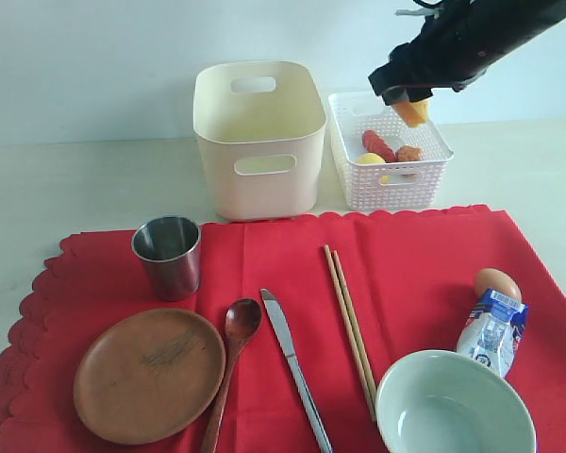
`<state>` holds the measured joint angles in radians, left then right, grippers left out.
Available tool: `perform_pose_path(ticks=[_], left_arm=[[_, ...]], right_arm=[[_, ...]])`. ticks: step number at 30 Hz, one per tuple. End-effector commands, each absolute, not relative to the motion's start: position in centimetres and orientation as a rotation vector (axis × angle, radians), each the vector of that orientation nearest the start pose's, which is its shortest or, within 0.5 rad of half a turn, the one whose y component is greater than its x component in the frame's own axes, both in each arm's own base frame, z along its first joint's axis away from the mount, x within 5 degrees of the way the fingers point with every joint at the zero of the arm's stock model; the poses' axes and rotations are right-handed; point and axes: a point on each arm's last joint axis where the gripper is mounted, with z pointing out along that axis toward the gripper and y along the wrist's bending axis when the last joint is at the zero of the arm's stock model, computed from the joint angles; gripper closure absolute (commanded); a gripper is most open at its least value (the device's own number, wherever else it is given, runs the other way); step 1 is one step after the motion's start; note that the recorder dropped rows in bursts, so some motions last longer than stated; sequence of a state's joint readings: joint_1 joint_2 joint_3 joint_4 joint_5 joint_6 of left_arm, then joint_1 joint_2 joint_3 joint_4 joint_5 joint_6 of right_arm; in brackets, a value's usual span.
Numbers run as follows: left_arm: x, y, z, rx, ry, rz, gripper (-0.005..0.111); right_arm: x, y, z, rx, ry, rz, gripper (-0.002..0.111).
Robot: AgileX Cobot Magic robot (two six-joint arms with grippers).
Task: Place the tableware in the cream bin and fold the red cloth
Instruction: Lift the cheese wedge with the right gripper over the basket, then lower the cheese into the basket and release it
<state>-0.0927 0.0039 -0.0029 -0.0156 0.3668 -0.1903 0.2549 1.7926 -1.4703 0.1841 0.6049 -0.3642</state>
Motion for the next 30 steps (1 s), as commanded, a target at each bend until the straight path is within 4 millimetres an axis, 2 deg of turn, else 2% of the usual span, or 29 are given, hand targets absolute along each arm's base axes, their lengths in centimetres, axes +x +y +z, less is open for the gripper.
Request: perform_pose_path(ticks=[1,9,16,20,22,24,30], left_arm=[[5.3,-0.5,18.1,-0.102,1.845,-0.214,0.107],[5.3,-0.5,18.1,-0.102,1.845,-0.214,0.107],[5.3,-0.5,18.1,-0.102,1.845,-0.214,0.107],[5.3,-0.5,18.1,-0.102,1.845,-0.214,0.107],[5.3,-0.5,18.1,-0.102,1.845,-0.214,0.107],[5.3,-0.5,18.1,-0.102,1.845,-0.214,0.107],[5.3,-0.5,18.1,-0.102,1.845,-0.214,0.107]], right_arm=[[43.6,11.0,26.8,-0.557,2.322,0.134,0.108],[50.2,10.6,21.4,-0.495,2.337,0.139,0.108],[53.2,11.0,17.7,-0.483,2.34,0.14,0.108],[54.0,11.2,16.5,-0.477,2.334,0.143,0.107],[54.3,11.3,16.3,-0.462,2.324,0.154,0.103],[54.4,11.3,16.4,-0.45,2.302,0.154,0.093],[54.3,11.2,16.7,-0.441,2.309,0.16,0.054]])
